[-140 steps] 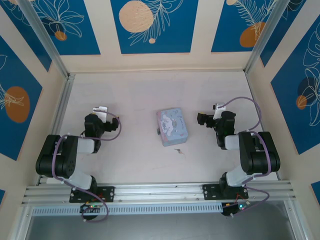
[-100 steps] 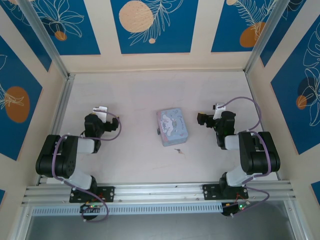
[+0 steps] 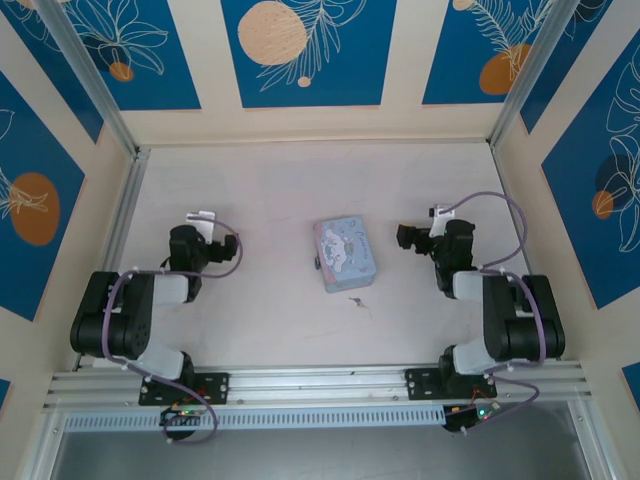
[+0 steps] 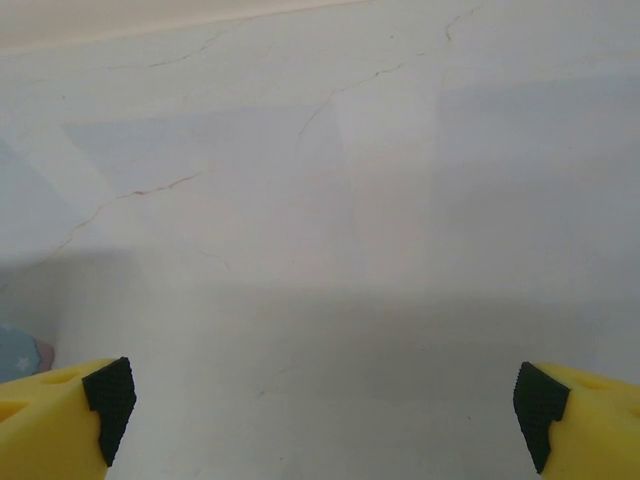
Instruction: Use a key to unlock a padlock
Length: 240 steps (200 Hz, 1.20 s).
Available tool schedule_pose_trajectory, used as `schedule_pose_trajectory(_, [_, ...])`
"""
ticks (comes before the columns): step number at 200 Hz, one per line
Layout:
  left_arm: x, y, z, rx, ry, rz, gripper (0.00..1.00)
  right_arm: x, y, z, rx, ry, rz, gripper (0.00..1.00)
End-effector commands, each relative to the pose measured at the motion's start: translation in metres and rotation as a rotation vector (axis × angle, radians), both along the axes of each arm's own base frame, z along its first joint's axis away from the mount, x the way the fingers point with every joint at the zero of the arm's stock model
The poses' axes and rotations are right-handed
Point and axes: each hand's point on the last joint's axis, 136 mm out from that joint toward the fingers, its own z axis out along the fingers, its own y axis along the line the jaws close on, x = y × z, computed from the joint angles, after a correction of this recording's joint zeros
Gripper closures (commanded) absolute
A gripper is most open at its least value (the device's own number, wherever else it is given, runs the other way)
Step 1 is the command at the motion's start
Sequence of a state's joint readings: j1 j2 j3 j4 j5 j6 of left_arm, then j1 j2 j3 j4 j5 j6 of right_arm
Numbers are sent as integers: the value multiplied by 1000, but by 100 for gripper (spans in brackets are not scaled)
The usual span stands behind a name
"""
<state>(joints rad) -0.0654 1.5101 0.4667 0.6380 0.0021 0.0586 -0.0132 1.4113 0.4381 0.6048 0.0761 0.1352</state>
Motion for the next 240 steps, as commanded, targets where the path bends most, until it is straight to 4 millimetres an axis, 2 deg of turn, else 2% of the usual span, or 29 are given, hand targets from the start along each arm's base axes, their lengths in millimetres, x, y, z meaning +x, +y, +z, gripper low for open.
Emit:
schedule_pose_trajectory(1, [16, 6, 39, -8, 54, 48, 1, 3, -10, 52, 103, -12, -118, 1])
schedule_pose_trajectory(12, [19, 7, 51, -41, 68, 74, 1, -2, -28, 57, 264, 68, -312, 1])
schedule_pose_trajectory(18, [20, 5, 57, -72, 68, 84, 1, -3, -28, 61, 343, 113, -325, 1])
schedule_pose_trajectory(34, [20, 5, 69, -169, 98, 145, 1, 2, 0, 70, 454, 199, -192, 0])
schedule_pose_trajectory(52, [16, -3, 76, -270, 163, 171, 1, 10, 37, 72, 543, 337, -38, 8])
schedule_pose_trajectory(87, [5, -23, 89, -425, 214, 156, 1, 19, 99, 51, 590, 561, 128, 19])
schedule_pose_trajectory(124, [-7, -36, 96, -478, 238, 132, 1, 14, 159, 27, 544, 664, 208, 19])
schedule_pose_trajectory(158, [-13, -46, 94, -493, 260, 114, 1, 12, 220, 20, 572, 729, 316, 20])
schedule_pose_trajectory(188, [-13, -57, 87, -510, 275, 113, 1, 16, 272, 31, 635, 749, 434, 21])
schedule_pose_trajectory(208, [-10, -71, 83, -531, 286, 98, 1, 20, 298, 44, 658, 728, 506, 22])
schedule_pose_trajectory(221, [-8, -83, 83, -528, 296, 76, 1, 22, 301, 61, 661, 666, 509, 23])
schedule_pose_trajectory(240, [-6, -99, 84, -510, 308, 39, 1, 16, 288, 83, 644, 573, 473, 22])
